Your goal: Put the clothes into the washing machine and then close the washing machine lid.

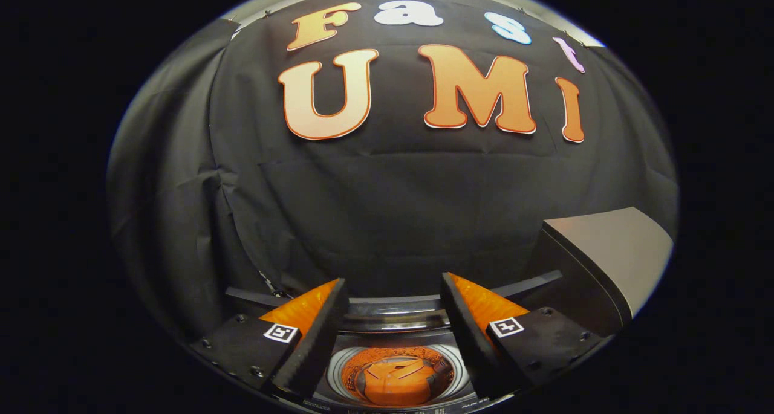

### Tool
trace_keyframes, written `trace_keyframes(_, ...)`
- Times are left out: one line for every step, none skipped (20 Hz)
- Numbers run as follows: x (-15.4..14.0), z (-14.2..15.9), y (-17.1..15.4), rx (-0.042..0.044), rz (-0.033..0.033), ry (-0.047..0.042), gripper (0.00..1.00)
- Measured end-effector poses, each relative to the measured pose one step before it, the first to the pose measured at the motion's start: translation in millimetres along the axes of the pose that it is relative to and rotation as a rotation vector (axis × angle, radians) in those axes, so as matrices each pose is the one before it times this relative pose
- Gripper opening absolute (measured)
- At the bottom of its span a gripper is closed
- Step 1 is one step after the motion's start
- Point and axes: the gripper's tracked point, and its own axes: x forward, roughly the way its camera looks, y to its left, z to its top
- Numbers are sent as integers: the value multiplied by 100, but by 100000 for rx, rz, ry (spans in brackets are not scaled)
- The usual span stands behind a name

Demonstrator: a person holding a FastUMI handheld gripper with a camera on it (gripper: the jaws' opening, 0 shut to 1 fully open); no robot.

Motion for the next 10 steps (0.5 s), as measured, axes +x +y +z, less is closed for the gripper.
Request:
trace_keyframes(-65, -146, 86, -282, -240, -873, 99)
trace_keyframes(-85, -131, -8, -47, -181, -605, 99)
trace_keyframes(-318, -121, -30, 224, -219, -750, 99)
trace_keyframes(-291, -154, 14, -111, -71, -567, 99)
trace_keyframes(-153, -197, 9, -83, -128, -587, 99)
trace_keyframes(-224, -304, 36, 30, -20, -361, 99)
trace_keyframes(-251, -365, 12, 186, -102, -177, 99)
trace_keyframes(-210, -321, -8, 206, 18, -91, 99)
trace_keyframes(-396, -494, -35, -131, 26, -37, 99)
trace_keyframes(-168, -706, 23, -119, 53, 992, 99)
